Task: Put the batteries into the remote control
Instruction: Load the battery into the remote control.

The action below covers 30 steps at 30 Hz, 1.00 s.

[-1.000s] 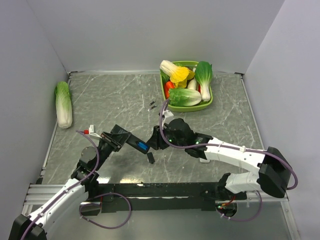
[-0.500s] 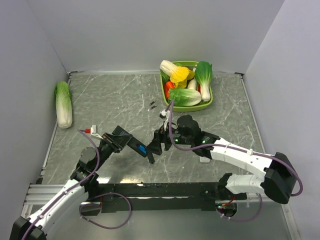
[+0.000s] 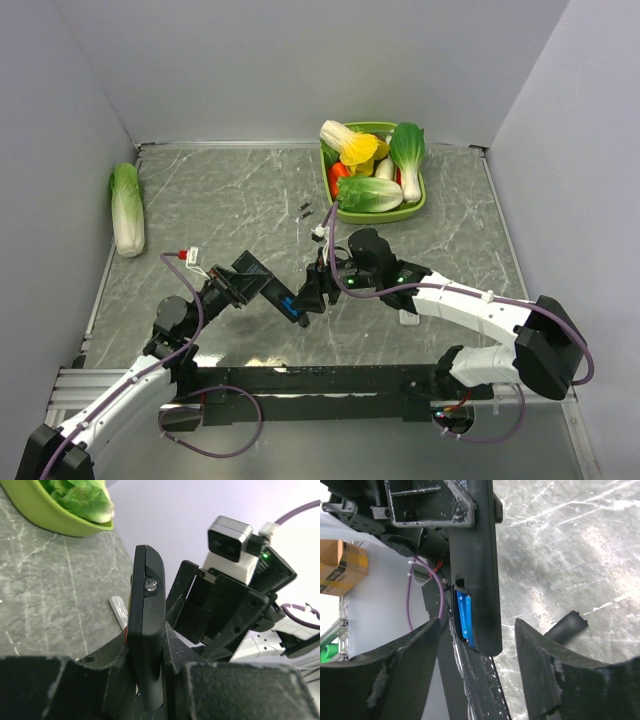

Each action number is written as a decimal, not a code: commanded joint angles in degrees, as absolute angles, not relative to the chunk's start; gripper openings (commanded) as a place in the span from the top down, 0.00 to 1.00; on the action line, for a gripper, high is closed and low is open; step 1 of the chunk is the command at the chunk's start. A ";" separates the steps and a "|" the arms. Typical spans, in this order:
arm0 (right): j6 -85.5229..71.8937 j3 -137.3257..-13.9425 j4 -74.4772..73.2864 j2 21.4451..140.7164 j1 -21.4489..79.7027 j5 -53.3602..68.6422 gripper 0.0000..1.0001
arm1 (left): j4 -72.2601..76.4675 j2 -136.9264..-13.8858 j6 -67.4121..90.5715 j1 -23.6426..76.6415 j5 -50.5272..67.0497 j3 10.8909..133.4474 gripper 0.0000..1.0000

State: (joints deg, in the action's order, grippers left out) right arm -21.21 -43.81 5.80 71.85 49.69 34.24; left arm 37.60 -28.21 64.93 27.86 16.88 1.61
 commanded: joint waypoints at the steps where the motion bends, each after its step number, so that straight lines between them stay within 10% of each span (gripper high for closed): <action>1: -20.92 -45.00 10.02 73.12 49.31 37.35 0.38 | 45.96 -28.56 64.77 27.95 20.39 3.25 0.99; 15: -20.83 -44.21 11.69 74.44 49.22 39.20 0.77 | 46.58 -27.51 65.57 27.95 20.13 3.25 0.99; 24: -17.32 -45.96 4.23 69.97 49.31 31.39 0.23 | 31.61 -24.79 59.51 27.95 12.95 4.83 0.99; 30: -13.63 -46.41 -5.07 68.03 49.22 19.96 0.08 | 15.22 -19.87 55.64 27.95 0.20 5.80 0.99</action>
State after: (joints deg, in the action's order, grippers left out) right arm -17.82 -43.92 1.52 70.46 49.45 29.21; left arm 26.06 -22.44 59.55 27.86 10.57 2.98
